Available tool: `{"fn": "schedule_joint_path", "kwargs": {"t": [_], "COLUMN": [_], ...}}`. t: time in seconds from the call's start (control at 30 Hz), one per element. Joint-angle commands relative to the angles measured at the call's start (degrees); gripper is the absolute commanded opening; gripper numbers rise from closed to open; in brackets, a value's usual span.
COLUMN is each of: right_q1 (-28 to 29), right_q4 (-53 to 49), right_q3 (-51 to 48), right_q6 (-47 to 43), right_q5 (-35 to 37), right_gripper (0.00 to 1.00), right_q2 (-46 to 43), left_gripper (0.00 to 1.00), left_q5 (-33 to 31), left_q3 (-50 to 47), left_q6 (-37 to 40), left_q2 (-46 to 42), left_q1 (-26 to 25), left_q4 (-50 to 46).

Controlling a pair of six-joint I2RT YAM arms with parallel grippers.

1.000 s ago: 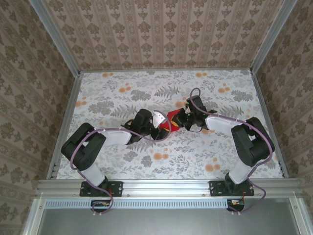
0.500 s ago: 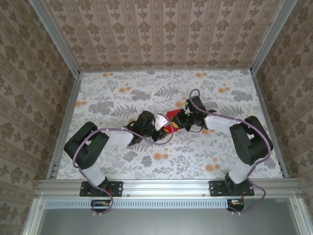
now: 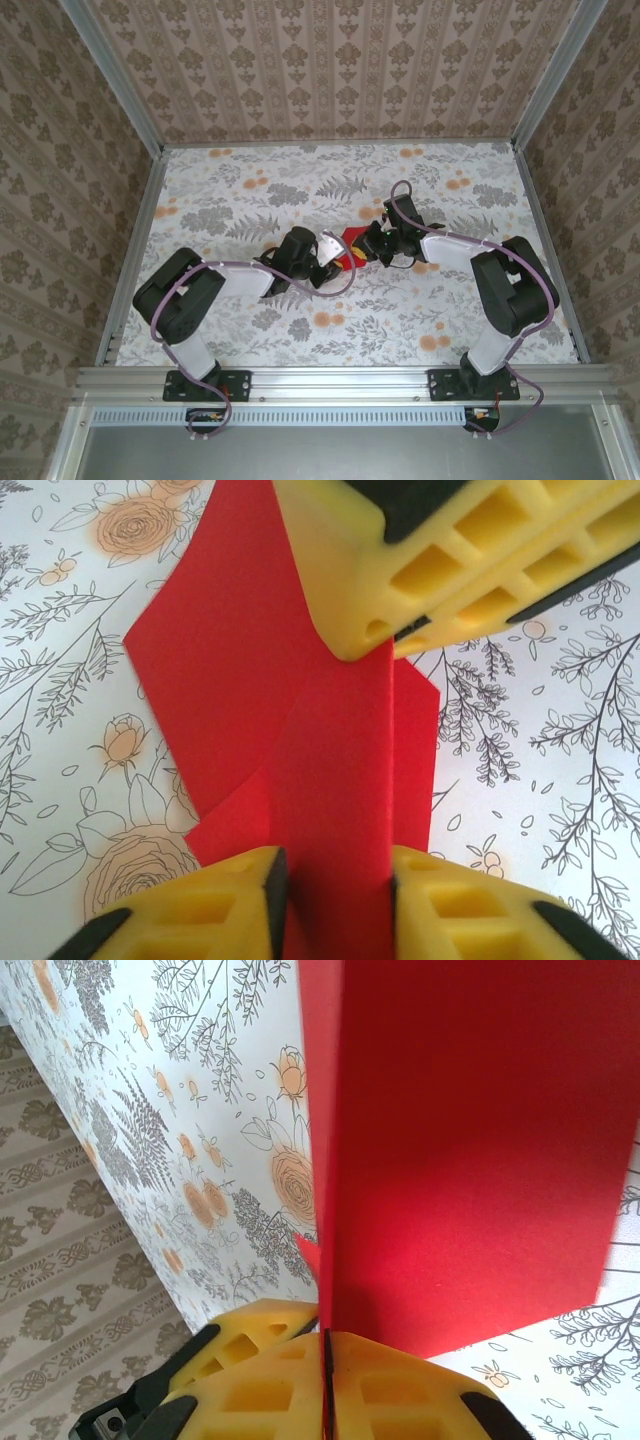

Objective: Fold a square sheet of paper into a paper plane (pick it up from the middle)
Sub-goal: Fourth fold the wing at the center of the table.

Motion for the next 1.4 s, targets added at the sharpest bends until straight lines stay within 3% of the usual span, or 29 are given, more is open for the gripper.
{"fn": "schedule_joint_path", "kwargs": {"t": [0.0, 0.3, 0.73, 1.0, 1.23, 1.37], "right_q1": [-0.5, -1.5, -3.2, -3.3, -3.2, -3.2], "right_q4": [-3.3, -0.6, 7.9, 11.6, 11.4, 11.5], "right_q3": [1.6, -1.2, -9.4, -11.9, -12.7, -13.4], "right_q6": [-0.8, -7.7, -14.3, -16.4, -17.6, -17.4], "right_q5": [-1.3, 0.4, 0.2, -1.4, -0.5, -0.6], "right_gripper": [0.13, 0.33, 0.40, 0.51, 0.52, 0.45], "right_q2": [0.4, -3.2, -7.0, -9.4, -9.6, -8.7], "left_gripper": [0.24, 0.12, 0.09, 0.10, 0.10, 0.09], "left_q5": [1.1, 5.3, 10.6, 13.5, 13.3, 12.3], "left_q3": [-0.1, 0.2, 1.5, 1.5, 2.1, 2.7], "left_q6": [0.8, -8.5, -23.6, -26.1, -27.6, -30.4], "left_q2": [0.8, 1.7, 3.7, 4.2, 4.7, 5.2], "left_q1": [-0.4, -0.5, 0.4, 0.4, 0.4, 0.7], "left_q4": [0.6, 1.1, 1.6, 2.7, 1.4, 0.0]}}
